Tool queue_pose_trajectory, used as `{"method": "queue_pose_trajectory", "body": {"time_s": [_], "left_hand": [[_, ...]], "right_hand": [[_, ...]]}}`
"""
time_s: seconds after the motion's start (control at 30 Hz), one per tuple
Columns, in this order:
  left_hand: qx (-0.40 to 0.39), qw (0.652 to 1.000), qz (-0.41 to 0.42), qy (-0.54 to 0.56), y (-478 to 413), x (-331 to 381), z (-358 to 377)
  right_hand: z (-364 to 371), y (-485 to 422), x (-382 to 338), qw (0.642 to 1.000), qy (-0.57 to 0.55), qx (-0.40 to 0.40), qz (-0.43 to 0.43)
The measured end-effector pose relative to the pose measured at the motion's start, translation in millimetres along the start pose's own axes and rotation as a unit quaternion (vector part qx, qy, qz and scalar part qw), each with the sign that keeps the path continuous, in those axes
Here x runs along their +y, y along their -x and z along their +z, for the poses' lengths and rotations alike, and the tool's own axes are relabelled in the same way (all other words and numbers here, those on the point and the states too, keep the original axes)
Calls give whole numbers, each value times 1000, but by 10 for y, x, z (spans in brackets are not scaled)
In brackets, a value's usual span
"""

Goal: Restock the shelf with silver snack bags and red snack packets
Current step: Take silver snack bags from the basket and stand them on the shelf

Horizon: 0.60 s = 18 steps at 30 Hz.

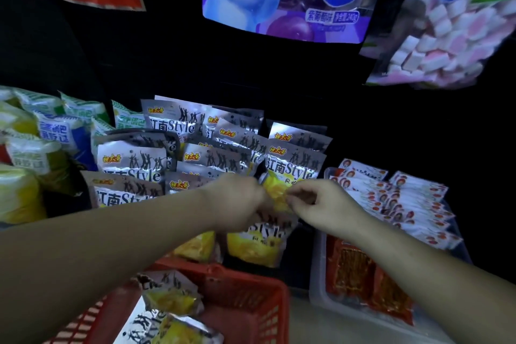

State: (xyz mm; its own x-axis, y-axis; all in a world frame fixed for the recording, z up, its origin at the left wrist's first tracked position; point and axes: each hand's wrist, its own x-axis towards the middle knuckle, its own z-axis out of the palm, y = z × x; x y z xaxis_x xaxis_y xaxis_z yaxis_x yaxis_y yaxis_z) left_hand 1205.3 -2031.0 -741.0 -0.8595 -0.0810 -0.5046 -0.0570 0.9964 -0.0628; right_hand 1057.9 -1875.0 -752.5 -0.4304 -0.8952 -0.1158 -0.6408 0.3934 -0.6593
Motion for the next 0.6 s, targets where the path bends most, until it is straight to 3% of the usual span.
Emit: {"method": "queue_pose_trajectory", "body": {"time_s": [0.13, 0.17, 0.23, 0.3, 0.37, 0.47, 0.6], "left_hand": [[262, 961, -93, 8, 86, -50, -112], [293, 949, -119, 18, 9, -108, -112], [307, 940, -147, 24, -8, -147, -138], [349, 927, -128, 51, 12, -197, -59], [353, 924, -89, 112, 76, -211, 39], [280, 949, -26, 145, 139, -145, 58], [241, 942, -22, 233, 207, 128, -174]], "right_hand": [[-3, 125, -91, 975, 118, 182, -44], [-12, 122, -118, 965, 161, 198, -60], [-2, 72, -158, 964, 214, 142, -68], [65, 24, -159, 978, 203, 28, -40], [108, 17, -144, 982, 186, -30, -18], [-5, 123, -178, 978, 208, -15, -12], [-472, 462, 15, 955, 273, -49, 108]]}}
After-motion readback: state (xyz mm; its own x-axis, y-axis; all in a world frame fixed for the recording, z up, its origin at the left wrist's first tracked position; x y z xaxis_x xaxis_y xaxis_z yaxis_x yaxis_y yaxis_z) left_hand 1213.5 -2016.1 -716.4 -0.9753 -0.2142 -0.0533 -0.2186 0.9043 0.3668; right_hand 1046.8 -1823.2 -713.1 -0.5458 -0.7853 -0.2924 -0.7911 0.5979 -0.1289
